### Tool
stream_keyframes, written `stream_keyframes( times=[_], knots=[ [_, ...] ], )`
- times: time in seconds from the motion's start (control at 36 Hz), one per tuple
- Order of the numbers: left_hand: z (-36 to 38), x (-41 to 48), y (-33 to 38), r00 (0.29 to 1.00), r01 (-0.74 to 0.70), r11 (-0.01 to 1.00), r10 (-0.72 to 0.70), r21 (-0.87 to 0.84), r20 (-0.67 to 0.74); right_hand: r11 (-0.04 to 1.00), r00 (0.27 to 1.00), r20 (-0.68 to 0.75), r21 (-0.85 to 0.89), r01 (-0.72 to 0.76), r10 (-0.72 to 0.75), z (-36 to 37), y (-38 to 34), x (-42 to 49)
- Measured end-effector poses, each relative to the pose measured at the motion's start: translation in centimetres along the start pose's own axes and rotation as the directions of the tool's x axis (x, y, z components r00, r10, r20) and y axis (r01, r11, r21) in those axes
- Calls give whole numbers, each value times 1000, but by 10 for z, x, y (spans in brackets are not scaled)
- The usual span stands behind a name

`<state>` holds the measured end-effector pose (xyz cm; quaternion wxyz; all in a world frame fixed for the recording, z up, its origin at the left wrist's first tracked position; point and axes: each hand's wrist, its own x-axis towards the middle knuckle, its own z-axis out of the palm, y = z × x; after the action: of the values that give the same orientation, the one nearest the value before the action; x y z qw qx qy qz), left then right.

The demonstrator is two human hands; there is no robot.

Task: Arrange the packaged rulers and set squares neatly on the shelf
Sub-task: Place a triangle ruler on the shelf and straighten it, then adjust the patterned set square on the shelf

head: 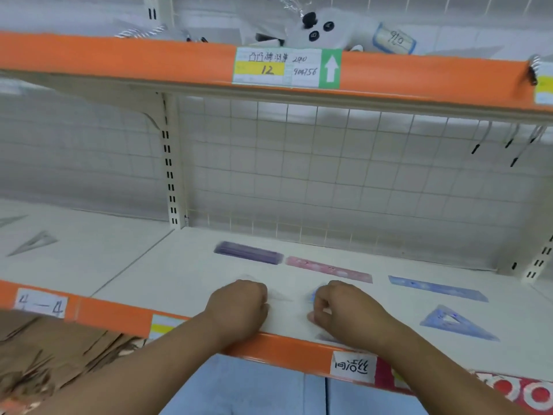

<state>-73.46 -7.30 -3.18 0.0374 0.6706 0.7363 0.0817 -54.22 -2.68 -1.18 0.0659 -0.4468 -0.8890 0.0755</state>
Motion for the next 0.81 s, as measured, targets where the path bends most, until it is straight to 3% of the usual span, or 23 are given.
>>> stream_keyframes(
  times=[0.22,0.42,0.81],
  knots=[
    [-27,-37,-64,985,153,988,-153,-2,-85,989,989,17,6,149,-149,5,-74,38],
    [-61,-85,-156,950,266,964,-264,-11,-165,960,960,34,9,279,-279,19,-180,75],
    [-104,-182,-377,911,387,922,-382,1,-153,920,921,11,57,389,-390,66,-403,136]
  ],
)
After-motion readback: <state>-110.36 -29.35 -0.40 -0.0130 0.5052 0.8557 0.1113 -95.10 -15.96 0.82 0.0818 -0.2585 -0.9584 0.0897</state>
